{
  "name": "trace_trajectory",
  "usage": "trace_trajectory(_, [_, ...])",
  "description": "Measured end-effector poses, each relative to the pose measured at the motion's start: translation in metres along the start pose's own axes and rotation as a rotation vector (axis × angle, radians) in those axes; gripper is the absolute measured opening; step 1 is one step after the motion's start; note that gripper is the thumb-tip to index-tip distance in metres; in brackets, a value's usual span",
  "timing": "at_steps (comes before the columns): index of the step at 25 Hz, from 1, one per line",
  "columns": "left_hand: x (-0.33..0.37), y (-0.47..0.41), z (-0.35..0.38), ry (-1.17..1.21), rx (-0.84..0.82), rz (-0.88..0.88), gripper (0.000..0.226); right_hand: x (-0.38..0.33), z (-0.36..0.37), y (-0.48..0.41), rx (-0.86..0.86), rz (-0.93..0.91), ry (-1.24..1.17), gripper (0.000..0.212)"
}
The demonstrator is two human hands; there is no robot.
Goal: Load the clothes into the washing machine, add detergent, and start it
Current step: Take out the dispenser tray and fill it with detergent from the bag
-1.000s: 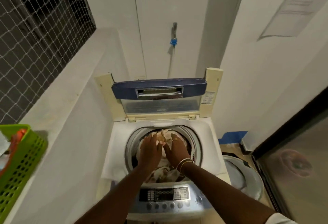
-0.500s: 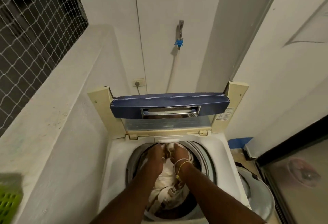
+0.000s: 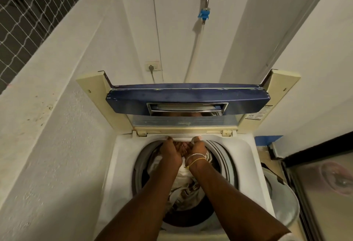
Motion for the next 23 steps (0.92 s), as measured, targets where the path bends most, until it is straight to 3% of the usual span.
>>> trace_trajectory(4, [-0.015,-0.016,-0.005,0.0,0.06,0.006,0.03,0.004,-0.002,-0.01,-0.021,0.01,-0.007,0.033])
trace_trajectory(15, [-0.011,-0.012,-0.011,-0.109,-0.101,0.1,0.048,0.0,-0.007,-0.029,-0.1,-0.104,0.17,0.065])
trace_trajectory(18, [-0.016,-0.015,-0.013,-0.195,-0.104,0.178,0.057,0.006,-0.009,-0.037,-0.127,-0.094,0.201,0.085])
trace_trajectory(23, [-0.023,-0.012,-0.025,-0.32,-0.096,0.243,0.055,0.008,-0.025,-0.042,-0.148,-0.159,0.216,0.051])
Point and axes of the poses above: each hand's wrist, its own y-axis away from the middle knuckle, its own z-axis out of the palm, x = y × z, the point moved 5 cm from there along -y, towards the middle knuckle, and after that the axes turned 15 degrees about z, right-handed, at the moved point
